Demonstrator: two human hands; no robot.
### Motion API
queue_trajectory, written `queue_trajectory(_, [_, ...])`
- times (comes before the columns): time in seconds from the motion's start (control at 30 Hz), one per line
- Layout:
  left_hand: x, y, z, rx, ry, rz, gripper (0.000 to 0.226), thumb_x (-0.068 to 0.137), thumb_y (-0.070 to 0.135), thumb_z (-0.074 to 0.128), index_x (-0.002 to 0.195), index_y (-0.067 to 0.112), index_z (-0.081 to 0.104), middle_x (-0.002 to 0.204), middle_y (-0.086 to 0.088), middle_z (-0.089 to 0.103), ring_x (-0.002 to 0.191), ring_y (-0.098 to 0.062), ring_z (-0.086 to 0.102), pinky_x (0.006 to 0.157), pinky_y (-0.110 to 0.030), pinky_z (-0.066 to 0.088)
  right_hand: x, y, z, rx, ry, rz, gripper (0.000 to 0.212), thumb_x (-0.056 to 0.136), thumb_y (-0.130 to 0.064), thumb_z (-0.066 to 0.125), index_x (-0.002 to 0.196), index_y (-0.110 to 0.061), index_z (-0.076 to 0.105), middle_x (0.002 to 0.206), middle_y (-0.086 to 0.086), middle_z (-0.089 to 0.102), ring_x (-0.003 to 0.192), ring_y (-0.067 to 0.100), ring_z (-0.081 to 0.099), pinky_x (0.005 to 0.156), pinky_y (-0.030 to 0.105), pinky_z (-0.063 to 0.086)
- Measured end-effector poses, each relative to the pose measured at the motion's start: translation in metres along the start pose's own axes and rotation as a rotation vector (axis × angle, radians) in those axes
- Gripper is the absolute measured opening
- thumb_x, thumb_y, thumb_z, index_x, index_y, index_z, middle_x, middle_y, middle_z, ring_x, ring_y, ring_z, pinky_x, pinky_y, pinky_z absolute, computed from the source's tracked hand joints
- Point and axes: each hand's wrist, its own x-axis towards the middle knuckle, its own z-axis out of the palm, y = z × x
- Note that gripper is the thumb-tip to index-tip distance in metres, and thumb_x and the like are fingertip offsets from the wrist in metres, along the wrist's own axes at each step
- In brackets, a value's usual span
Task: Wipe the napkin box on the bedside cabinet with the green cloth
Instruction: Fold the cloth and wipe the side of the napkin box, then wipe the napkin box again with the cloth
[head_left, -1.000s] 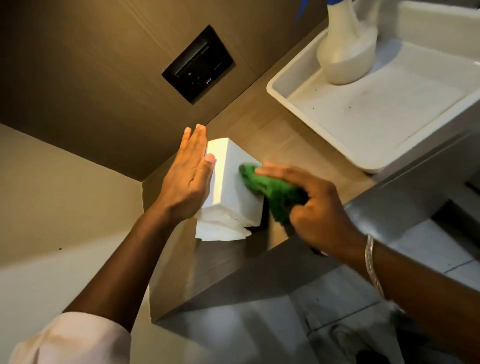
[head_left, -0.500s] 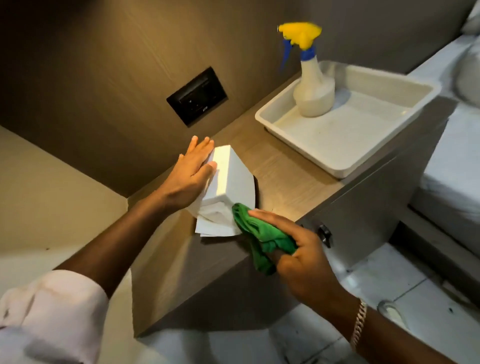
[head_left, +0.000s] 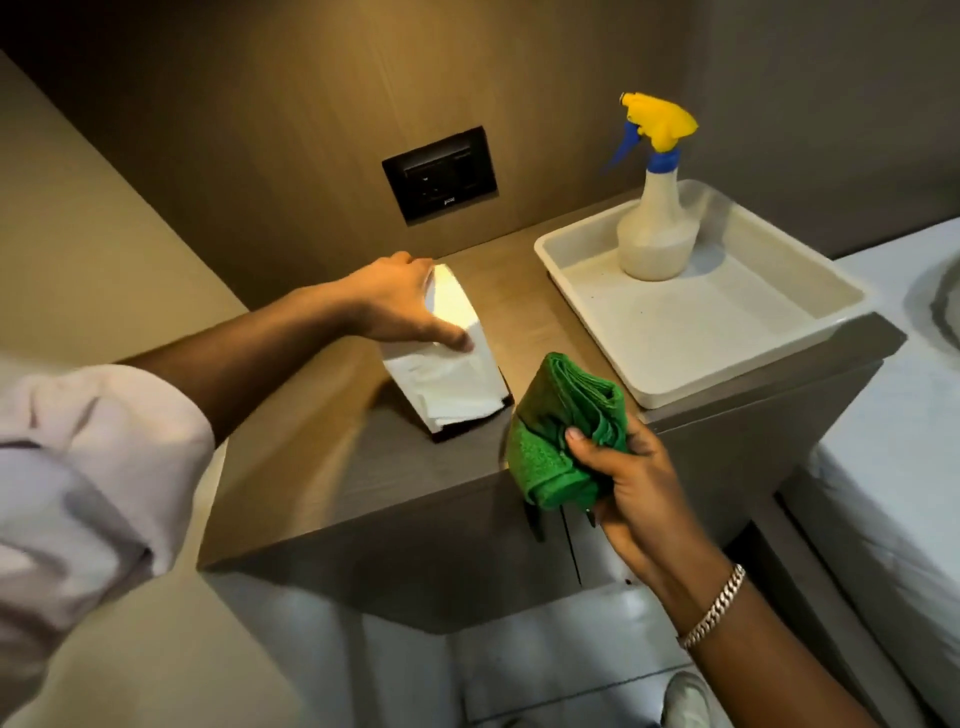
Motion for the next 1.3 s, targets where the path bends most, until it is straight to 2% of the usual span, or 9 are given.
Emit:
queue_trajectory(0.17, [-0.002,0.024,0.000,-0.047,-0.010,-0.493,0.124,0.050,0.097,0.036,0.137,0.009,0.040,0.137,-0.022,0.048,0.116,-0.043,0.051,0.081,-0.042,0.043,0.021,-0.008,-0.004,-0.101,-0.058,0.022,0.039,0.079,0.007,0.064,0.100,-0.026,0.072,0.092,-0.002,0.078,0.091,0.021,0.073,0.076,0.038,0.061])
queue_trajectory(0.3, [-0.002,0.028,-0.014,-0.298,-0.290,-0.811,0.093,0.064,0.086,0.047,0.104,0.002,0.051,0.091,-0.018,0.060,0.076,-0.039,0.057,0.056,-0.043,0.041,0.037,-0.004,0.010,-0.240,-0.101,-0.028,0.045,0.081,0.007,0.065,0.099,-0.034,0.070,0.099,-0.005,0.076,0.098,0.017,0.070,0.078,0.032,0.060])
queue_trajectory(0.47, [-0.005,0.029,-0.019,-0.383,-0.328,-0.919,0.076,0.080,0.074,0.041,0.095,0.000,0.046,0.080,-0.014,0.052,0.066,-0.035,0.050,0.062,-0.042,0.041,0.051,0.007,0.030,-0.386,-0.147,-0.095,0.056,0.082,0.007,0.060,0.117,-0.036,0.063,0.122,-0.002,0.066,0.111,0.015,0.061,0.076,0.013,0.054])
queue_trajectory(0.53, [-0.006,0.026,-0.019,-0.409,-0.334,-0.927,0.080,0.076,0.076,0.046,0.104,0.001,0.044,0.086,-0.016,0.052,0.073,-0.038,0.053,0.077,-0.048,0.045,0.056,0.010,0.033,-0.434,-0.146,-0.105,0.057,0.083,0.007,0.057,0.122,-0.035,0.061,0.125,-0.005,0.065,0.114,0.014,0.060,0.076,0.009,0.052])
queue_trajectory(0.67, [-0.013,0.012,-0.024,-0.484,-0.351,-0.955,0.105,0.057,0.081,0.062,0.128,0.006,0.044,0.124,-0.021,0.054,0.103,-0.046,0.059,0.083,-0.059,0.054,0.060,0.019,0.036,-0.480,-0.118,-0.113,0.057,0.082,0.006,0.057,0.124,-0.033,0.059,0.124,-0.007,0.063,0.117,0.017,0.058,0.097,0.037,0.052])
queue_trajectory(0.8, [-0.019,-0.005,-0.018,-0.088,-0.291,-0.601,0.084,0.083,0.069,0.044,0.142,0.011,0.033,0.145,-0.017,0.044,0.115,-0.038,0.052,0.090,-0.053,0.047,0.061,0.025,0.037,-0.479,-0.088,-0.155,0.059,0.081,0.007,0.058,0.123,-0.034,0.061,0.126,-0.005,0.064,0.118,0.017,0.058,0.095,0.032,0.053])
queue_trajectory(0.87, [-0.027,-0.021,-0.004,0.132,-0.208,-0.229,0.075,0.093,0.061,0.028,0.151,0.015,0.011,0.160,-0.012,0.019,0.144,-0.035,0.023,0.112,-0.052,0.026,0.062,0.028,0.041,-0.489,-0.087,-0.176,0.059,0.082,0.006,0.059,0.123,-0.036,0.060,0.128,-0.005,0.063,0.119,0.017,0.057,0.093,0.029,0.053])
queue_trajectory(0.97, [-0.037,-0.047,0.020,0.186,-0.017,0.214,0.067,0.094,0.057,0.014,0.151,0.025,-0.001,0.163,0.001,-0.002,0.147,-0.014,-0.012,0.120,-0.043,0.000,0.059,0.040,0.054,-0.492,-0.014,-0.214,0.058,0.081,0.003,0.060,0.124,-0.036,0.059,0.131,-0.007,0.062,0.120,0.015,0.057,0.090,0.021,0.053])
queue_trajectory(1.3, [-0.012,-0.074,0.050,-0.051,0.179,0.578,0.064,0.095,0.053,0.010,0.151,0.025,-0.004,0.163,0.005,-0.006,0.146,-0.003,-0.013,0.119,-0.035,-0.006,-0.001,0.123,0.111,-0.632,0.156,-0.461,0.069,0.071,0.001,0.048,0.129,-0.036,0.055,0.139,-0.006,0.052,0.130,0.014,0.045,0.098,0.035,0.052])
